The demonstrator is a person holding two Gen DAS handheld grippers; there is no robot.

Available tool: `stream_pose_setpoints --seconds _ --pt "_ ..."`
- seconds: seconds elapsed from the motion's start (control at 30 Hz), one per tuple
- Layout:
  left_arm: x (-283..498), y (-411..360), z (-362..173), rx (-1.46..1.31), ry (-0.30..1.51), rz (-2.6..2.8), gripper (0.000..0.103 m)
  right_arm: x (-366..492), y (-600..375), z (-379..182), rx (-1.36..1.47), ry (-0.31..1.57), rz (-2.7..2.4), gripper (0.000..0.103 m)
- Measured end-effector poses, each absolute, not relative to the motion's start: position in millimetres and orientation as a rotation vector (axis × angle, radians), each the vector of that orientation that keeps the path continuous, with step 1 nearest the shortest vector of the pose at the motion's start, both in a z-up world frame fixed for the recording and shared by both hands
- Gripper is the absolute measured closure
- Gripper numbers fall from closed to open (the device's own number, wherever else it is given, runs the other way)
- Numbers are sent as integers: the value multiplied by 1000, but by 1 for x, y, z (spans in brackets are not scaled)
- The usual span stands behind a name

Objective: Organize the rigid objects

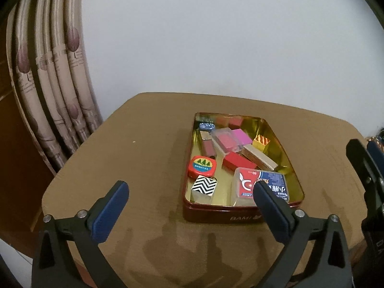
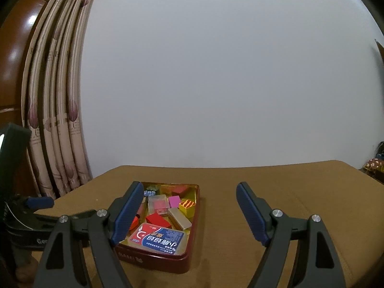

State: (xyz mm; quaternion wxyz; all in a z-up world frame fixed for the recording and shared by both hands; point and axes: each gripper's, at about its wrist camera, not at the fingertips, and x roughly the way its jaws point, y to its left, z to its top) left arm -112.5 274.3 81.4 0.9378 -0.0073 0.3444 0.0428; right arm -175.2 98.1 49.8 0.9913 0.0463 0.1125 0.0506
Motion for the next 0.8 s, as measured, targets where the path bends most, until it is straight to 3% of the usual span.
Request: stream_pose_setpoints --seconds 0.33,0.8 --pt "-122 275 78 36 600 191 0 -165 97 38 103 297 99 21" --pt "-119 275 82 12 623 180 1 -167 100 40 93 306 129 21"
